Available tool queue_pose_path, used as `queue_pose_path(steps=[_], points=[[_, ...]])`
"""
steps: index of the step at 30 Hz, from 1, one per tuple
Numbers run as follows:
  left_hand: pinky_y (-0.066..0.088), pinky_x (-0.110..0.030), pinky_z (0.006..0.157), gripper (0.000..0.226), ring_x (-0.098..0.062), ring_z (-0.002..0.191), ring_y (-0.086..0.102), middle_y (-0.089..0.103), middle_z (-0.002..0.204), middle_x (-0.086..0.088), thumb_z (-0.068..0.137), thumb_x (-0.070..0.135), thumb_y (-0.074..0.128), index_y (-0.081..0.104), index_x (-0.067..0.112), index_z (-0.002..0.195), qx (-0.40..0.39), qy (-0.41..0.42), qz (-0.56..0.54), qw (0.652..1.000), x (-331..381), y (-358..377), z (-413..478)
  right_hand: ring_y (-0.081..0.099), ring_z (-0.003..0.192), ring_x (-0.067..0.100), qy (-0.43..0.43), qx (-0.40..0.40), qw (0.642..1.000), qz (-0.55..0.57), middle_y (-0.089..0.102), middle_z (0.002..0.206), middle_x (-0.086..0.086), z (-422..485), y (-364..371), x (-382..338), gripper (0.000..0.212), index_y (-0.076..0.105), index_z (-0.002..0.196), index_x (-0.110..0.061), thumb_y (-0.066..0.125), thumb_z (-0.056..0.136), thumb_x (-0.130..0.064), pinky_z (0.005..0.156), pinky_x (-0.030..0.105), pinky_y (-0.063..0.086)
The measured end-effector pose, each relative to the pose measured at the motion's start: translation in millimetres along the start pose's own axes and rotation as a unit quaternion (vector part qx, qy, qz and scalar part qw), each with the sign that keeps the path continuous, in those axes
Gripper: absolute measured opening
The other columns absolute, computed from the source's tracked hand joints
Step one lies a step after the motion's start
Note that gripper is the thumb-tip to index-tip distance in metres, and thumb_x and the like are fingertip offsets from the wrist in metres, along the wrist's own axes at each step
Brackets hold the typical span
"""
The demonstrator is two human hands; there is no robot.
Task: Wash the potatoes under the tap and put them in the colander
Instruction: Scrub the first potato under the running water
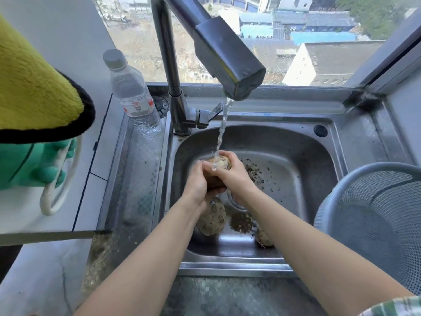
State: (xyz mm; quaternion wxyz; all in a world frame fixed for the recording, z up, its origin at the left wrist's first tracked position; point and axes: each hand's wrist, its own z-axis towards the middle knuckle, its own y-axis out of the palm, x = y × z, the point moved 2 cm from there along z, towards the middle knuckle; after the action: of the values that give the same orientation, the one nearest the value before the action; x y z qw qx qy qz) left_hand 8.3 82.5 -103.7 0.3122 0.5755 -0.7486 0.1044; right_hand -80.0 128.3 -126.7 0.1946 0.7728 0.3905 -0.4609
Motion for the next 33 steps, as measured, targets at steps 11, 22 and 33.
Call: queue_pose_path(steps=[11, 22, 33], points=[[0.06, -0.039, 0.066, 0.044, -0.029, 0.098, 0.067, 0.064, 0.12, -0.021, 0.106, 0.04, 0.032, 0.055, 0.01, 0.129, 0.008, 0.022, 0.016, 1.0, -5, -1, 6, 0.063, 0.099, 0.018, 0.001, 0.011, 0.999, 0.042, 0.06, 0.113, 0.007, -3, 3, -8, 0.035, 0.057, 0.114, -0.024, 0.074, 0.083, -0.024, 0.076, 0.03, 0.058], [0.06, -0.044, 0.075, 0.039, -0.033, 0.108, 0.064, 0.062, 0.125, -0.018, 0.107, 0.04, 0.033, 0.055, 0.018, 0.13, 0.003, 0.048, -0.011, 0.999, -5, 5, 4, 0.065, 0.101, 0.021, -0.001, 0.073, 0.995, 0.067, 0.062, 0.113, 0.007, -4, 4, -11, 0.03, 0.059, 0.099, -0.033, 0.08, 0.078, -0.028, 0.082, 0.038, 0.06], [0.06, -0.048, 0.077, 0.041, -0.034, 0.103, 0.065, 0.061, 0.122, -0.021, 0.107, 0.042, 0.03, 0.052, 0.015, 0.13, 0.044, 0.029, -0.028, 0.998, -8, 4, 8, 0.062, 0.108, 0.022, -0.015, 0.015, 1.0, 0.009, 0.062, 0.108, -0.001, -8, -1, -18, 0.018, 0.059, 0.111, -0.027, 0.063, 0.093, -0.026, 0.09, 0.037, 0.057]])
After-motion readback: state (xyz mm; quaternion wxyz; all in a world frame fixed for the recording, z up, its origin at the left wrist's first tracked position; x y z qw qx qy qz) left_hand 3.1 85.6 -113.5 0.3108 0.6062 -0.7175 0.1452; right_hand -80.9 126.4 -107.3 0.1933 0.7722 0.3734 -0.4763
